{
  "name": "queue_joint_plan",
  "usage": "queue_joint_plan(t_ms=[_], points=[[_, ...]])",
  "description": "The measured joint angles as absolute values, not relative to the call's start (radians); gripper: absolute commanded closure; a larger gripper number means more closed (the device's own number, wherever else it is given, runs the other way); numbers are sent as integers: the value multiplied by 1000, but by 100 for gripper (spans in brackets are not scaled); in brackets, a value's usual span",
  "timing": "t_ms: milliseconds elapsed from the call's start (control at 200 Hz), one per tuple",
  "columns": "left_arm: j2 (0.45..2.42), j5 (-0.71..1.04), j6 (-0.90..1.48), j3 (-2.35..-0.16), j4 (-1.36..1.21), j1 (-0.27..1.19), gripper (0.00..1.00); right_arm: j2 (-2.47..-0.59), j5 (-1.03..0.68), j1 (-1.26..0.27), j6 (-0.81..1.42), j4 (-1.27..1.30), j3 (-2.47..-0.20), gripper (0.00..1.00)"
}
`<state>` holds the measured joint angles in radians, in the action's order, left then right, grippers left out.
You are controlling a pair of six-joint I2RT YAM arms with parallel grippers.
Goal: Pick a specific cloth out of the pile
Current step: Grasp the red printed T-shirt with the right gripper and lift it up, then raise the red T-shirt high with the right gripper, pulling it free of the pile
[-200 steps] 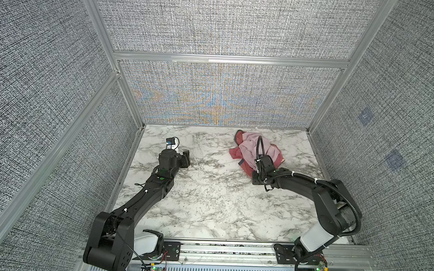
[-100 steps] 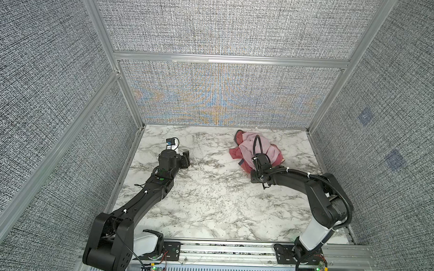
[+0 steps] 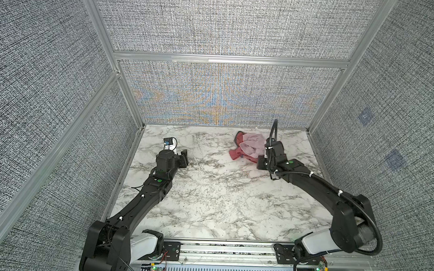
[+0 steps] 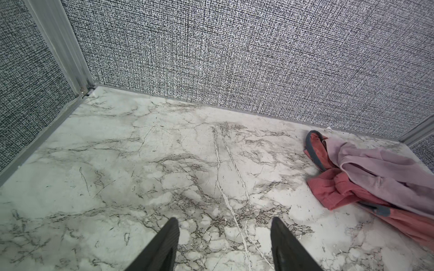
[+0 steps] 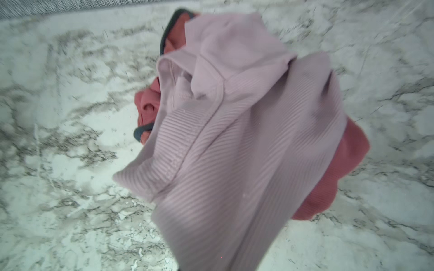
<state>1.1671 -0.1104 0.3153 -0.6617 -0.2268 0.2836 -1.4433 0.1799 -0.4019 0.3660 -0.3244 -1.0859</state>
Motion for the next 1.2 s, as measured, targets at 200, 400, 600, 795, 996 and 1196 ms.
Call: queue_joint_plan(t_ms=[200, 400, 600, 795, 996, 1196], points=[[1141, -125, 302, -662, -215, 284, 36, -1342, 108, -304, 363, -366, -1155, 100], [1131, -131, 289, -662, -200, 284, 36, -1325, 14, -206, 355, -411, -1269, 100], [1114, -132, 288, -662, -186, 284, 36, -1334, -60, -176, 331, -457, -1422, 100], [1097, -139, 286, -662, -184, 284, 36, -1350, -138, -168, 334, -492, -1557, 100], [1079, -140, 285, -665, -179, 284, 36, -1350, -290, -172, 344, -519, -1694, 100], [1057, -143, 285, -696, -159, 284, 36, -1372, -455, -206, 345, -537, -1853, 100]])
